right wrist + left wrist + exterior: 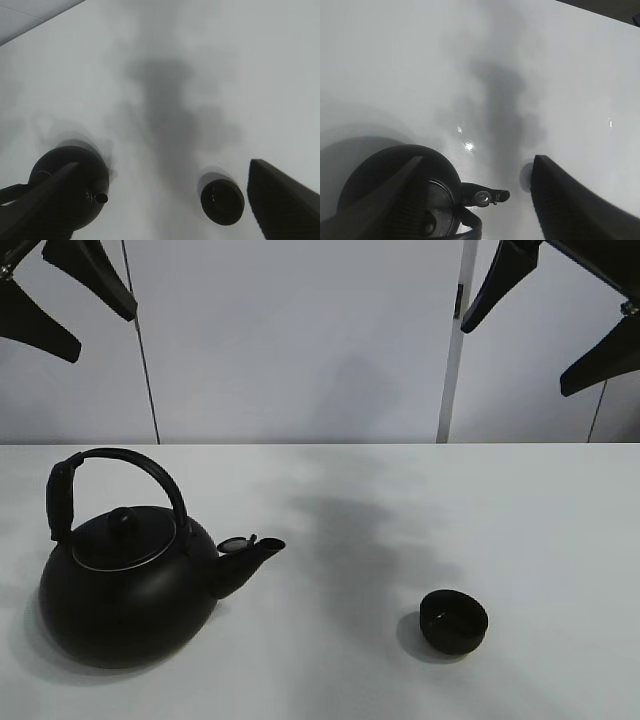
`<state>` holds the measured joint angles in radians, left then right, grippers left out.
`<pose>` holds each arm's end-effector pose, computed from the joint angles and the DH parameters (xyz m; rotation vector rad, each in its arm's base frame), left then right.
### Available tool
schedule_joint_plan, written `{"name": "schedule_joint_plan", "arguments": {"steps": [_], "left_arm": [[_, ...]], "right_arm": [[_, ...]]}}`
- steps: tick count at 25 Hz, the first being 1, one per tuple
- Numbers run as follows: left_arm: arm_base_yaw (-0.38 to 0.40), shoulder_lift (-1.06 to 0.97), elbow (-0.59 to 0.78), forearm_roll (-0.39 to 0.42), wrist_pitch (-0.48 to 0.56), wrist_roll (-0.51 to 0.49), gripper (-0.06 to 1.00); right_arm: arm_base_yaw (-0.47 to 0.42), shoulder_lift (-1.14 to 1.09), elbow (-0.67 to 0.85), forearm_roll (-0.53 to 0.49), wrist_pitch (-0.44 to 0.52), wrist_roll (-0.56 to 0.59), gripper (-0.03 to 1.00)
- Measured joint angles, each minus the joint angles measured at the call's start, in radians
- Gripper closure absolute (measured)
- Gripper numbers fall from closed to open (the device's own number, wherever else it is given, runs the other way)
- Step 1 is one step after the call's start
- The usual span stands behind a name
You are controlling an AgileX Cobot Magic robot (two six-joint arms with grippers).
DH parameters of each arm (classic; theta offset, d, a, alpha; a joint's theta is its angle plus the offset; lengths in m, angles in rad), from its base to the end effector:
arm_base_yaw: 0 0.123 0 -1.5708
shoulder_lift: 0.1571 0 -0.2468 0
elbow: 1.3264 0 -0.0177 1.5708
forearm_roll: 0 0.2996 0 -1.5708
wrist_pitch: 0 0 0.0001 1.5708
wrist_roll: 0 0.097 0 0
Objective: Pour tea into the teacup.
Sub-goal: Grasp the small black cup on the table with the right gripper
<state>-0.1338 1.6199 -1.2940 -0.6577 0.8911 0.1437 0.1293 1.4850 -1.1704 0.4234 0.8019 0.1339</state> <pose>0.3812 -0.0979 0.2385 -0.0390 2.6002 -0.8028 0.3580 0.0755 0.2417 0.2814 2.5843 0.5963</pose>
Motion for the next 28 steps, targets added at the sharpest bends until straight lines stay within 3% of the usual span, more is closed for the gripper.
{"name": "schedule_joint_plan", "arguments": {"steps": [11,18,24,28], "left_arm": [[0.0,0.0,0.0,0.0,0.0,0.0,0.51],[0.0,0.0,0.0,0.0,0.0,0.0,0.51],[0.0,0.0,0.0,0.0,0.0,0.0,0.51],[0.0,0.0,0.0,0.0,-0.001,0.0,0.51]], "right_arm": [[0.0,0.0,0.0,0.0,-0.014,-0.003,0.36],[0.0,0.0,0.0,0.0,0.003,-0.103,0.36],[0.0,0.0,-0.013,0.001,0.092,-0.221,0.36],[0.0,0.0,-0.098,0.001,0.191,-0.272,0.36]]}}
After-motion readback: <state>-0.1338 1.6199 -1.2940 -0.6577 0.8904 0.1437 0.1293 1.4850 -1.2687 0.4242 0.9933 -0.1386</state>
